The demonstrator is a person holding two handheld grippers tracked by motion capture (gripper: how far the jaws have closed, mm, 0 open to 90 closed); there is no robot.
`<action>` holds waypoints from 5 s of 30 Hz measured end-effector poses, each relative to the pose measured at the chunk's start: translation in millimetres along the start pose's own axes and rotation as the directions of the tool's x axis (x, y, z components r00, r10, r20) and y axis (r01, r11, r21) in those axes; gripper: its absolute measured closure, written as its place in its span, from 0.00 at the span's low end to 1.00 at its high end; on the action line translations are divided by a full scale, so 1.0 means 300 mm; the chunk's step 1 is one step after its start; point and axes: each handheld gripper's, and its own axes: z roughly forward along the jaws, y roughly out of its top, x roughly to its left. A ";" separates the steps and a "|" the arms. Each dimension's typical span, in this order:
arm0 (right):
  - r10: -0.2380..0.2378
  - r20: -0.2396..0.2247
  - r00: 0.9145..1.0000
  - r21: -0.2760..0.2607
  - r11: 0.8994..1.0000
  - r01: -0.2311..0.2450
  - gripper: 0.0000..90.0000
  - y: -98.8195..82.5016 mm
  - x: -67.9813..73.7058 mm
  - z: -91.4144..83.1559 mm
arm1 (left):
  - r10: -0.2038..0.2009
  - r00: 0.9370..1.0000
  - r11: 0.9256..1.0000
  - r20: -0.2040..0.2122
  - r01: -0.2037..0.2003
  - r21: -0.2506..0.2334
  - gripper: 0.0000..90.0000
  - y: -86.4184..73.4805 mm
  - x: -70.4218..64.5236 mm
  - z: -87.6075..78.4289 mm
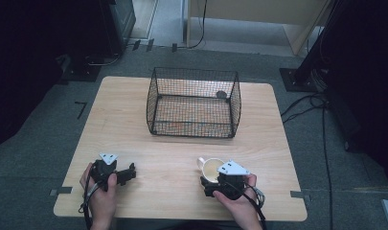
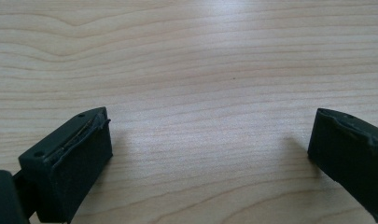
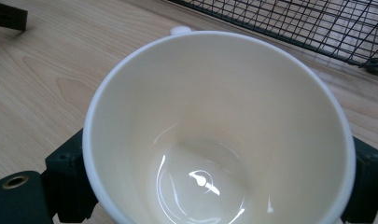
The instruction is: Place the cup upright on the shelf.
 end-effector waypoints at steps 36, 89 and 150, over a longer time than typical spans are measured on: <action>-0.053 0.014 0.999 -0.102 0.993 0.054 0.10 0.264 -0.016 -0.108 | -0.002 1.000 1.000 0.000 0.002 -0.002 0.00 0.000 0.000 0.000; -0.055 0.053 0.997 -0.166 0.984 0.063 0.10 0.717 -0.206 0.170 | 0.000 1.000 1.000 0.002 0.000 -0.001 0.00 0.000 -0.001 0.000; -0.103 0.077 0.992 0.175 0.981 0.088 0.08 0.635 -0.410 0.583 | 0.000 1.000 1.000 0.004 0.000 -0.001 0.00 0.000 -0.001 0.000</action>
